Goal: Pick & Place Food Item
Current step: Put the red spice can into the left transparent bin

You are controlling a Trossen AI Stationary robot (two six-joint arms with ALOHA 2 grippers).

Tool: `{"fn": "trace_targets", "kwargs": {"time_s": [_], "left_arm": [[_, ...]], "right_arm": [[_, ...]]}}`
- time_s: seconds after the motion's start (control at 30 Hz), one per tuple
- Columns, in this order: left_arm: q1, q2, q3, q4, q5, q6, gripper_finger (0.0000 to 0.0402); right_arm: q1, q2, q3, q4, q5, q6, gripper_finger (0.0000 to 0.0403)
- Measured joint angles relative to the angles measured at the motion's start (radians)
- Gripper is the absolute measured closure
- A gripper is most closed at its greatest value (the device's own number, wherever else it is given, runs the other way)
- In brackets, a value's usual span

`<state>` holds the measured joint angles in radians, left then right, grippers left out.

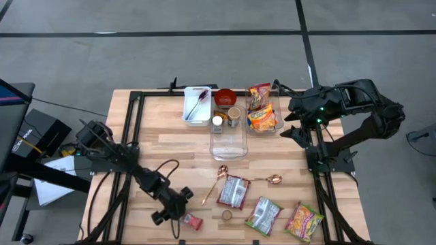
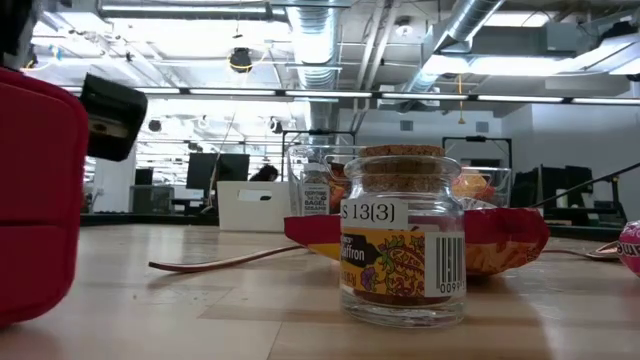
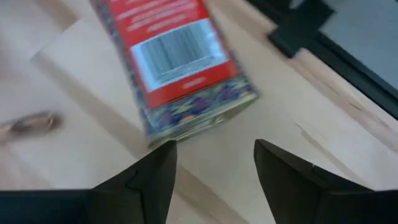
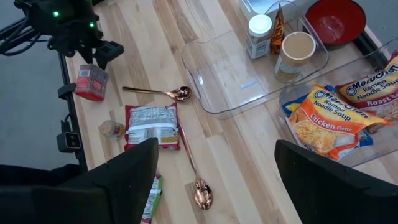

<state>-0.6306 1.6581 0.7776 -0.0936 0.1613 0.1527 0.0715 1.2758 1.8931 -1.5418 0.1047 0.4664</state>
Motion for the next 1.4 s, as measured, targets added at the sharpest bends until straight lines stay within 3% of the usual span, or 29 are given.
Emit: {"fn": "trace_targets", "kwargs": {"time_s": [0.17, 0.27, 0.6, 0.77, 1.0, 1.4], "left_arm": [[0.003, -0.006, 0.0, -0.016, -0.045, -0.109, 0.0165], [0.002, -0.03, 0.0, -0.011, -0.002, -0.159, 0.0138], [-0.003, -0.148, -0.028, -0.011, -0.001, -0.161, 0.0078], [-0.002, -0.152, -0.028, 0.002, -0.069, -0.126, 0.0073], [-0.002, -0.146, -0.027, 0.092, -0.07, -0.1, 0.0075], [-0.003, -0.03, -0.027, 0.174, -0.065, -0.113, 0.0075]], "right_arm": [[0.0, 0.0, 0.0, 0.0, 0.0, -0.003, 0.0088], [0.0, 0.0, 0.0, 0.0, -0.003, -0.002, 0.0088], [0.0, 0.0, 0.0, 0.001, -0.003, 0.001, 0.0088], [0.0, 0.0, 0.0, 0.001, -0.004, 0.005, 0.0088], [0.0, 0.0, 0.0, 0.002, -0.013, 0.006, 0.0088], [0.0, 0.0, 0.0, 0.002, -0.016, 0.013, 0.0088]]}}
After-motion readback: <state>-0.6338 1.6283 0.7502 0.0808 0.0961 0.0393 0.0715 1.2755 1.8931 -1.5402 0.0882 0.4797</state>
